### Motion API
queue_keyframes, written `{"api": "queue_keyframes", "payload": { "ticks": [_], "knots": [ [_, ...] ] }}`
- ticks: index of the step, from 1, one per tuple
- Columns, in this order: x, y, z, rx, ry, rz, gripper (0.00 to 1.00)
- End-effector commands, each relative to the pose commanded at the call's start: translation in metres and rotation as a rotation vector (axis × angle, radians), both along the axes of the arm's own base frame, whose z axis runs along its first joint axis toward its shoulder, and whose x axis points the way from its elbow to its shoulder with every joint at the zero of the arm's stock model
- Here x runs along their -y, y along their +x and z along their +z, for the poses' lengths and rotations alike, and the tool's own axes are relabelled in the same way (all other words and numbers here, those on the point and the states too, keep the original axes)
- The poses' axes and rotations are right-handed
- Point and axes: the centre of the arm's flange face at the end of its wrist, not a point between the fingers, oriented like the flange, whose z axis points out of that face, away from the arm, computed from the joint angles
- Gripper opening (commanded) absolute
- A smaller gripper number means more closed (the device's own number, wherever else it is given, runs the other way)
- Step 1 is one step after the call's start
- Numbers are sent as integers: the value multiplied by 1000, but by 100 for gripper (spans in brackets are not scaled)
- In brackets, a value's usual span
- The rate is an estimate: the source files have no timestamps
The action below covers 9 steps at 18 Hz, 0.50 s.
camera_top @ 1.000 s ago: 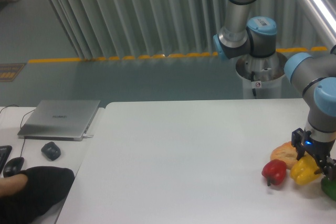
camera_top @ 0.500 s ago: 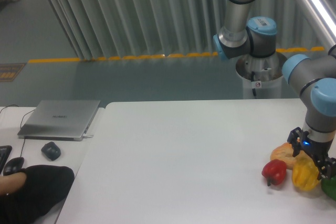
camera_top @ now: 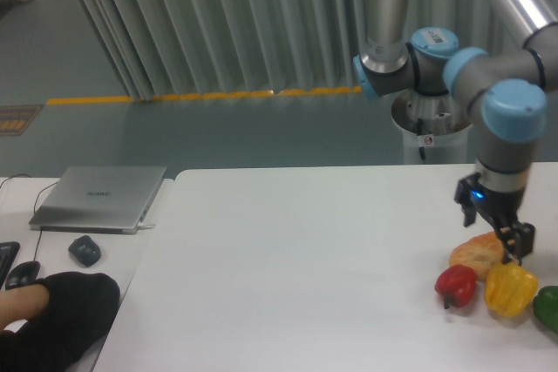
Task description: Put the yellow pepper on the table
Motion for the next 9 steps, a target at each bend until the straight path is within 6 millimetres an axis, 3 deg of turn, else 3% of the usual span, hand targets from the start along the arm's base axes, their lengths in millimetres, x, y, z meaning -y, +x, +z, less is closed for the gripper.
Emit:
{"api": "queue_keyframes", "payload": {
  "ticks": [2,4,9],
  "knots": [
    [9,8,18,26,-54,-121,100],
    [18,12,17,30,-177,-325,100],
    [6,37,25,17,-172,-378,100]
  ]
}}
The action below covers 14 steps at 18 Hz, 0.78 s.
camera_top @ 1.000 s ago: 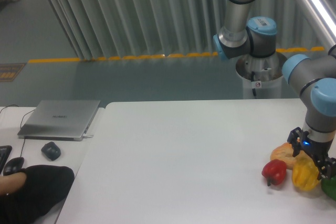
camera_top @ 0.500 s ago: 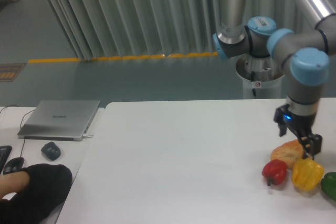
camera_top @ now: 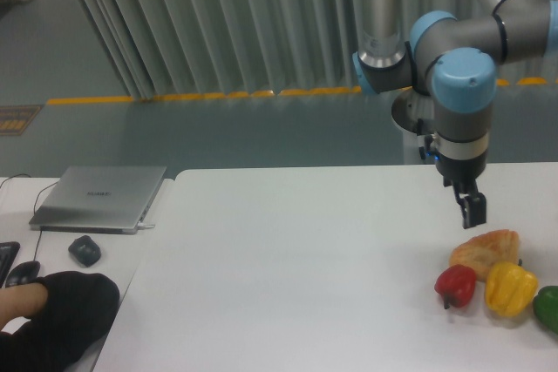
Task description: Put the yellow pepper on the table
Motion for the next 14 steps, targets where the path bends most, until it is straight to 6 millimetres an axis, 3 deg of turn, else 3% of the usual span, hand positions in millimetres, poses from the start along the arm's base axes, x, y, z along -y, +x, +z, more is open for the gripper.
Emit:
{"api": "queue_keyframes", "payload": {
  "ticks": [6,14],
  "knots": [
    [2,7,12,62,81,60,100],
    [-7,6,20,6,147,50,100]
  ]
}}
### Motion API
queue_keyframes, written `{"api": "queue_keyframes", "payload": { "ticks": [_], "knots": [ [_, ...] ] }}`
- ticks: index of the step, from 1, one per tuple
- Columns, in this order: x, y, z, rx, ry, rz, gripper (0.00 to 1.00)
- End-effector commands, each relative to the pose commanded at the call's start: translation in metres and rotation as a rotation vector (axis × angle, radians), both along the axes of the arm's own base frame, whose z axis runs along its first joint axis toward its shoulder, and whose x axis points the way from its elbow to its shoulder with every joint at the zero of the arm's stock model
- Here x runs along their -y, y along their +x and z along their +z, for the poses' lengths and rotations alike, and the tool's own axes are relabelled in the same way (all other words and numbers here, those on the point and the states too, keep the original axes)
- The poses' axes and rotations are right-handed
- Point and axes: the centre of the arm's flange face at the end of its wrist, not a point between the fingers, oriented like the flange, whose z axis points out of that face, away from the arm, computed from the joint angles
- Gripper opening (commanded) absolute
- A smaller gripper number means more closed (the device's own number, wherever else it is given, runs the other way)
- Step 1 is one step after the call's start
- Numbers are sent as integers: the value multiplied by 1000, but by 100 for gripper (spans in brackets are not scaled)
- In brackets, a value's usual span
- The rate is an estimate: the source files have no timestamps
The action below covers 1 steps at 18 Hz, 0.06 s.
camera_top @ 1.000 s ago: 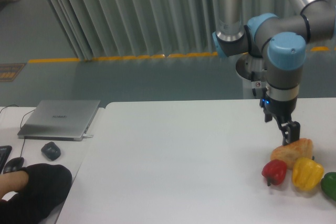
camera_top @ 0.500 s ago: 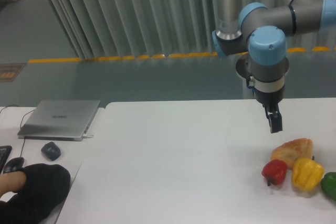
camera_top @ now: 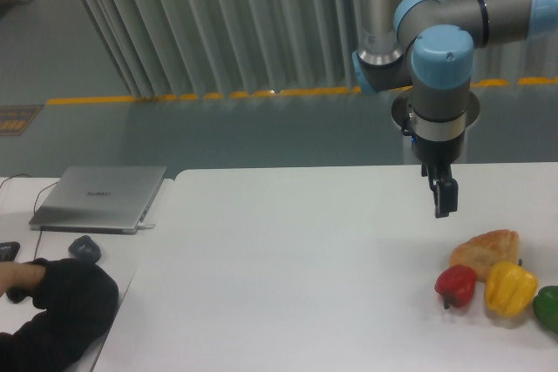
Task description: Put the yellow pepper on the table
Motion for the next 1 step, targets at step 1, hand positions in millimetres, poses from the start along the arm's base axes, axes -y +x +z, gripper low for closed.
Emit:
{"api": "queue_keyframes", "payload": {
  "ticks": [1],
  "knots": [
    [0,0,0,-1,-1,0,100]
  ]
}}
